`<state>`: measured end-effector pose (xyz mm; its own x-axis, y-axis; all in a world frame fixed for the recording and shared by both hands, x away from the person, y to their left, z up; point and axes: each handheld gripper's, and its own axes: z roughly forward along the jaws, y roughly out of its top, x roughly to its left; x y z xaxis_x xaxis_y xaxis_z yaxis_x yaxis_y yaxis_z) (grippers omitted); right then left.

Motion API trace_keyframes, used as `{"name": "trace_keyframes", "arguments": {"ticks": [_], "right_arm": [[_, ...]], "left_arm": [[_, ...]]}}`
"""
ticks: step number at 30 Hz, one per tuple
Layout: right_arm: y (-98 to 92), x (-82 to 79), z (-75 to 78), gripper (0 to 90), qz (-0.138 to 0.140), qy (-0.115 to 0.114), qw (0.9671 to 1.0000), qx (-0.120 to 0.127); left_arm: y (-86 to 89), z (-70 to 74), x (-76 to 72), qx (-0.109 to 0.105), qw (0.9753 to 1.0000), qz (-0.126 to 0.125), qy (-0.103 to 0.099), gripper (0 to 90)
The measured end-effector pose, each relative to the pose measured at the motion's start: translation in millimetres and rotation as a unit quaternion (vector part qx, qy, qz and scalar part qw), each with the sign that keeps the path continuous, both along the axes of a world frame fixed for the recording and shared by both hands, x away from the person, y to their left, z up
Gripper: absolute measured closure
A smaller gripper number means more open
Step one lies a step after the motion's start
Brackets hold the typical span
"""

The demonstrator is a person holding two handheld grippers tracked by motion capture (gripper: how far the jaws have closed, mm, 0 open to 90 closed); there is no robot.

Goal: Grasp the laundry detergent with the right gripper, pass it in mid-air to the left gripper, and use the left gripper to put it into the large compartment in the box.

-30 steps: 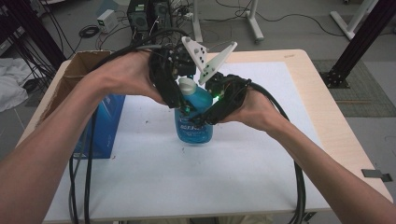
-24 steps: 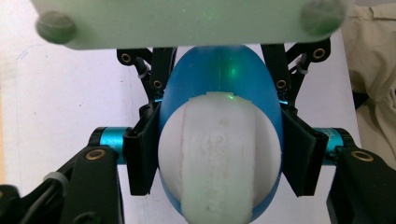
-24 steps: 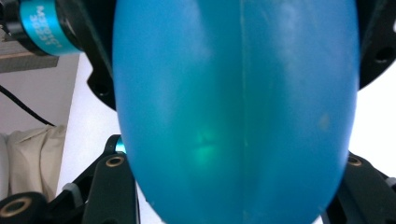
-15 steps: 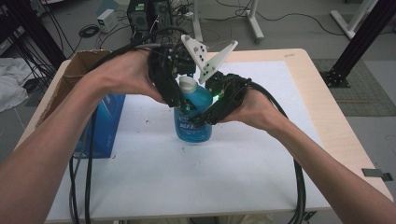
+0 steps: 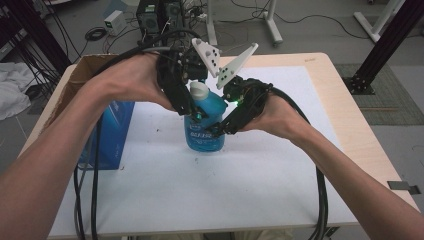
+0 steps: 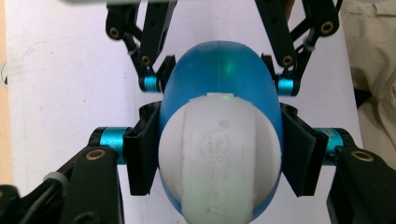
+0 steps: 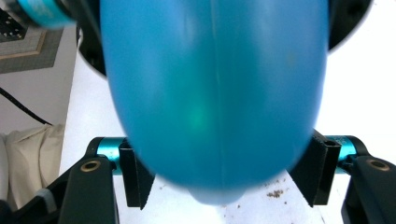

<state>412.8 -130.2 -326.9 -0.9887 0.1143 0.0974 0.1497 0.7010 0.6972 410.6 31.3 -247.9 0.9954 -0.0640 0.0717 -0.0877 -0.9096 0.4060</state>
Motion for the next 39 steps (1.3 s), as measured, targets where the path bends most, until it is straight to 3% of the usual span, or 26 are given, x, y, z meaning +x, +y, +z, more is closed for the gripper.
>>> {"name": "trace_keyframes", "arguments": {"ticks": [8, 15, 19, 32, 37, 39], "right_arm": [[-7.4, -4.1, 4.2, 24.8, -0.008, -0.009, 0.9998, -0.015], [-19.3, -4.5, 8.5, 23.1, -0.021, -0.007, 0.9996, -0.019], [-29.5, -5.4, 10.7, 22.8, -0.031, -0.012, 0.9990, -0.029], [-58.1, -12.2, 14.9, 22.2, -0.058, -0.025, 0.9957, -0.068], [-67.6, -14.5, 13.9, 12.7, -0.074, -0.034, 0.9927, -0.089], [-71.5, -15.5, 14.0, 12.6, -0.082, -0.037, 0.9911, -0.098]], "left_arm": [[9.2, 6.9, 0.3, 0.012, 0.9997, 0.024, 0.003, 38.4], [19.5, 20.6, 0.3, 0.019, 0.9985, 0.050, 0.006, 38.4], [25.8, 33.3, 1.5, 0.034, 0.9967, 0.074, 0.001, 38.4], [45.2, 73.7, 4.5, 0.058, 0.9888, 0.137, -0.003, 38.5], [56.9, 93.2, 8.0, 0.058, 0.9842, 0.167, -0.001, 38.4], [62.4, 100.4, 8.8, 0.056, 0.9810, 0.186, 0.003, 38.4]]}}
